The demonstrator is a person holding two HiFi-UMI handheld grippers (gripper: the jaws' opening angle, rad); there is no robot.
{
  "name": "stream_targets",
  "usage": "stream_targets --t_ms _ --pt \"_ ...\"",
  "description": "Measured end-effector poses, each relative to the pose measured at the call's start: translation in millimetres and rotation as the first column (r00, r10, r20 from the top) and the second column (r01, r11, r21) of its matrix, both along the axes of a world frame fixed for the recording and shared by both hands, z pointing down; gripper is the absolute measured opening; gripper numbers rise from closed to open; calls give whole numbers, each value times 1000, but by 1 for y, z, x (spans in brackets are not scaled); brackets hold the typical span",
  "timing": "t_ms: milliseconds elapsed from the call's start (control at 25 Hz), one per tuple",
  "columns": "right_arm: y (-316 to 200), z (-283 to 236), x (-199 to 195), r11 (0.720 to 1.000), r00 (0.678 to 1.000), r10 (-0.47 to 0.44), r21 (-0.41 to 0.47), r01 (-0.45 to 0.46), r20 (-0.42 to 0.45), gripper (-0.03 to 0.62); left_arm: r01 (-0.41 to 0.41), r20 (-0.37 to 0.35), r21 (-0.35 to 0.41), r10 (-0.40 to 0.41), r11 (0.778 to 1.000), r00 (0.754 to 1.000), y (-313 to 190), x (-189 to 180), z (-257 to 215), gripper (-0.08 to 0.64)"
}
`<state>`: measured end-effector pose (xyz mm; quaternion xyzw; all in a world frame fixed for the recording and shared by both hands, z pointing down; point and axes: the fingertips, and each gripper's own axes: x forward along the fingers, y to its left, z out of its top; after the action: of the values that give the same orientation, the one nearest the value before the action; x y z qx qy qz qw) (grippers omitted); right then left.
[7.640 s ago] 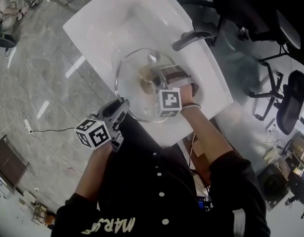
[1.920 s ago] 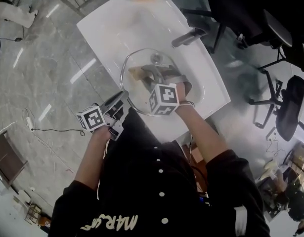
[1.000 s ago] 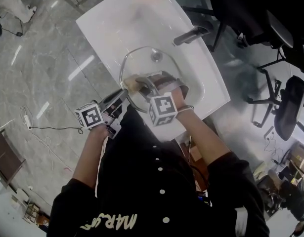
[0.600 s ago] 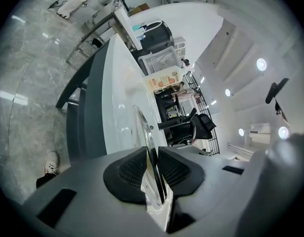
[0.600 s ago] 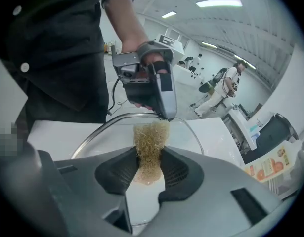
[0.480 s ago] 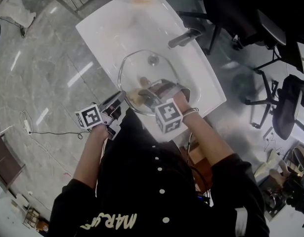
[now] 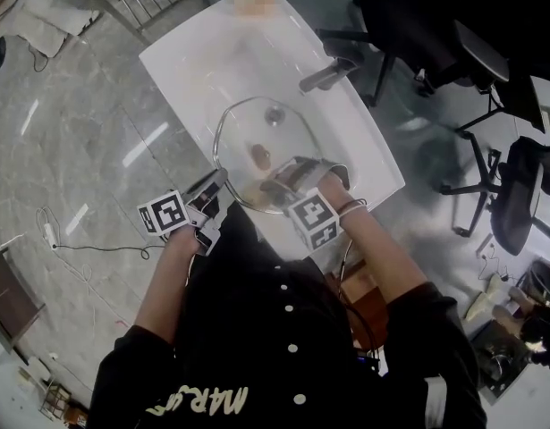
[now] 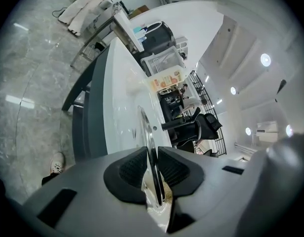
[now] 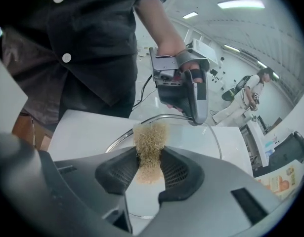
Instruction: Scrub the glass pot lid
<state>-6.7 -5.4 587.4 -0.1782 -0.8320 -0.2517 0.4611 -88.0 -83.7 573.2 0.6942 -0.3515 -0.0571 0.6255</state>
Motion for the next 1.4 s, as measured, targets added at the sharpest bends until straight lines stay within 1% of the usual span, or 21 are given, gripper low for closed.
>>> stream_targets --t_ms 120,200,280,320,400,480,560,600,640,720,760,840,920,960,1000,1080,1160,1200,1240,1320,1400 --pt "2 -2 8 1000 999 -19 8 19 -36 143 10 20 -4 -10 1000 1000 1 0 1 84" --pt "5 2 15 1000 998 -22 -3 22 -65 144 15 41 -3 -15 1000 999 1 -1 3 83" --pt "4 4 22 1000 996 -2 -7 1 -84 144 14 73 4 -14 1000 997 1 -2 4 84" --pt "1 4 25 1000 996 23 -3 -23 -86 144 8 94 10 -9 1000 996 1 -2 4 84" --pt "-6 0 31 995 992 104 3 -104 -70 144 -12 142 25 8 1000 990 3 -2 3 86" --pt "-16 -11 37 977 977 213 0 -213 -26 144 -23 184 41 15 999 983 5 -3 1 91" --pt "-29 -30 41 943 942 334 -23 -333 44 144 -6 191 64 -6 998 982 6 -8 -4 97" --pt "-35 -42 42 916 912 401 -54 -397 89 146 11 181 78 -25 997 983 6 -12 -7 92" --pt "-41 -55 43 882 871 471 -95 -462 139 146 29 170 94 -45 995 984 7 -16 -12 75" --pt "-51 -84 48 803 768 596 -172 -571 233 146 53 169 135 -76 989 983 8 -23 -23 61" --pt "-56 -98 52 764 714 644 -197 -614 273 146 57 180 167 -87 984 980 9 -26 -30 50" --pt "-63 -125 62 692 604 715 -236 -682 352 147 54 208 250 -108 967 972 8 -28 -54 35" --pt "-65 -155 71 634 490 753 -284 -719 440 149 46 247 341 -136 939 959 7 -26 -85 29" --pt "-64 -171 75 615 436 758 -307 -726 485 149 37 274 386 -153 922 949 7 -25 -100 26" --pt "-62 -187 79 604 388 754 -325 -728 530 149 25 301 432 -171 901 938 8 -23 -117 26" --pt "-60 -219 88 592 291 727 -355 -723 622 149 -6 338 523 -201 852 919 9 -18 -151 26" --pt "-60 -250 99 567 163 706 -413 -713 689 149 -40 353 594 -216 804 910 9 -11 -182 26" --pt "-61 -263 105 547 101 704 -445 -709 703 149 -55 359 616 -218 786 907 9 -8 -194 26" --pt "-61 -273 113 525 55 704 -466 -712 709 149 -66 367 632 -222 773 903 10 -5 -204 26" --pt "-59 -288 129 487 -5 700 -482 -728 714 149 -86 391 655 -240 751 889 13 -2 -221 26" --pt "-55 -304 146 460 -70 685 -505 -730 725 149 -107 420 680 -266 726 867 18 1 -237 26"
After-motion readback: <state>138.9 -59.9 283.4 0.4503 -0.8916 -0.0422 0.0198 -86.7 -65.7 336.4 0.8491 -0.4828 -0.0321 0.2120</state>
